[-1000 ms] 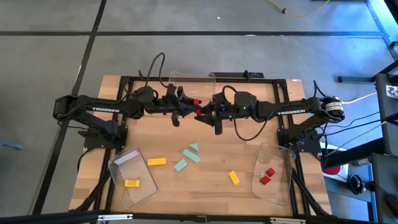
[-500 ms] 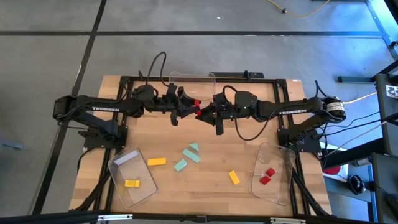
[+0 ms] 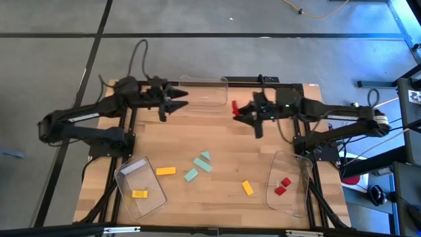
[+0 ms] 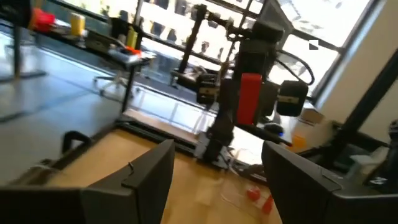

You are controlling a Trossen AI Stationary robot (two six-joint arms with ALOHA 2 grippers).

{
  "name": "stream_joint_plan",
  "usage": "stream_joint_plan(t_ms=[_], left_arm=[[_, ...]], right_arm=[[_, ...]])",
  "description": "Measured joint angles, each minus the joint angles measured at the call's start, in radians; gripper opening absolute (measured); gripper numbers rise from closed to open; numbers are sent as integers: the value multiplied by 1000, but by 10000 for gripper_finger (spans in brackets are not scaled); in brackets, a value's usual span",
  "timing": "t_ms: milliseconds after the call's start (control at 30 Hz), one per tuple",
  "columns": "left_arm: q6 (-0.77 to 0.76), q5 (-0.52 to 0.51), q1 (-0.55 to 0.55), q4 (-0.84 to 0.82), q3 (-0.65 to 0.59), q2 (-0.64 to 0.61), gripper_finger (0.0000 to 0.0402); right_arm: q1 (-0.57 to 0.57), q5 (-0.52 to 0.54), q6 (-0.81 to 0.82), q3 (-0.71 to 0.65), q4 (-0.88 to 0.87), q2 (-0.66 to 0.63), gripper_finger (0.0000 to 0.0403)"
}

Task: Sort & place blocks by color
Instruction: Put the red block into the right transparent bin

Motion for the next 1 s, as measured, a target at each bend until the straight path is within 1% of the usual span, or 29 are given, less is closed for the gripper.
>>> stream_joint_plan(t_ms=[100,200,333,400,467,567,667,767,900,1000], left_arm=[[33,-54,-12,-16,0,-68,232],[55,-101,-29,-18,0,-106,232],[73,-146,-45,-15,0,-117,232],[73,-148,-49,-19,0,-114,232],[73,-149,-48,-16,0,-113,233],[73,-152,-48,-18,0,-112,233],[73,-175,-48,-18,0,-112,233],[77,-201,-48,-18,0,-112,233],[80,-202,-48,-17,0,-114,233],[80,-204,-48,-16,0,-114,233]], right_arm=[[0,16,27,-55,18,-74,109],[0,36,52,-81,30,-122,109],[0,41,52,-82,42,-136,109],[0,41,63,-83,43,-134,109],[2,8,101,-76,31,-123,109],[44,-89,153,-26,-72,-97,109],[142,-138,190,45,-269,-68,109],[277,-138,285,99,-469,-42,109],[495,-139,518,105,-633,-31,109],[663,-131,717,84,-693,-28,109]])
